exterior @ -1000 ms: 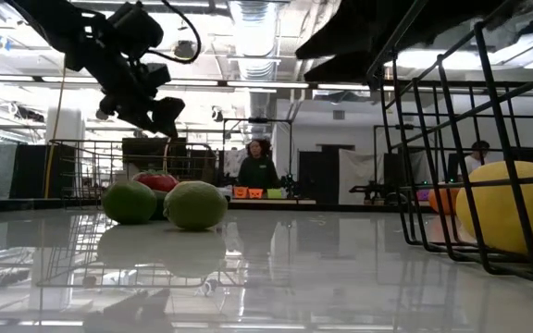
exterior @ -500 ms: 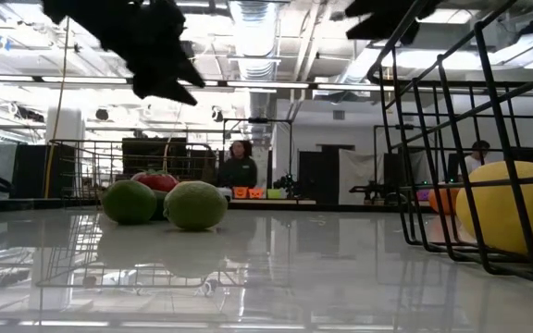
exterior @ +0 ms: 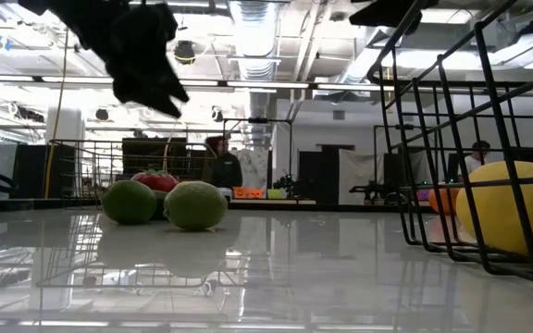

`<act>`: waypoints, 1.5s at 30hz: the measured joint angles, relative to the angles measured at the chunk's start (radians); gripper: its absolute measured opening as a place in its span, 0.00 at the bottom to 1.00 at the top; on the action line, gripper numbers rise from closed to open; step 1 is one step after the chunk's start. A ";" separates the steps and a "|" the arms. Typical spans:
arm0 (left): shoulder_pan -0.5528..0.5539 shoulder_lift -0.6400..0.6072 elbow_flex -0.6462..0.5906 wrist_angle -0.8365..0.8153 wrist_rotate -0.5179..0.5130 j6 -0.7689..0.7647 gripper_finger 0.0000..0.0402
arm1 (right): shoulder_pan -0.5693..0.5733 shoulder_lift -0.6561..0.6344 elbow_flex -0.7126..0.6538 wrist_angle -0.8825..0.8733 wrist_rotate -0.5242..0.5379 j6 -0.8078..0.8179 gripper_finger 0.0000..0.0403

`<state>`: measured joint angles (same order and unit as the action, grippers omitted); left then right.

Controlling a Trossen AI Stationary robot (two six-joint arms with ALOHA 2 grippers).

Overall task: Sort produce into baskets
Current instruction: Put the tomato into the bottom wire basket

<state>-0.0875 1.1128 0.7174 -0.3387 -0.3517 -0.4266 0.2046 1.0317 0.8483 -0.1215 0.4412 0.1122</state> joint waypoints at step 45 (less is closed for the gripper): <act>0.133 0.592 0.379 -0.640 -0.020 0.983 0.72 | -0.074 0.016 -0.004 -0.078 0.005 0.043 0.69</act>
<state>0.0456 1.7050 1.0962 -0.9787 -0.3715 0.5560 0.1303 1.0481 0.8440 -0.1991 0.4461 0.1552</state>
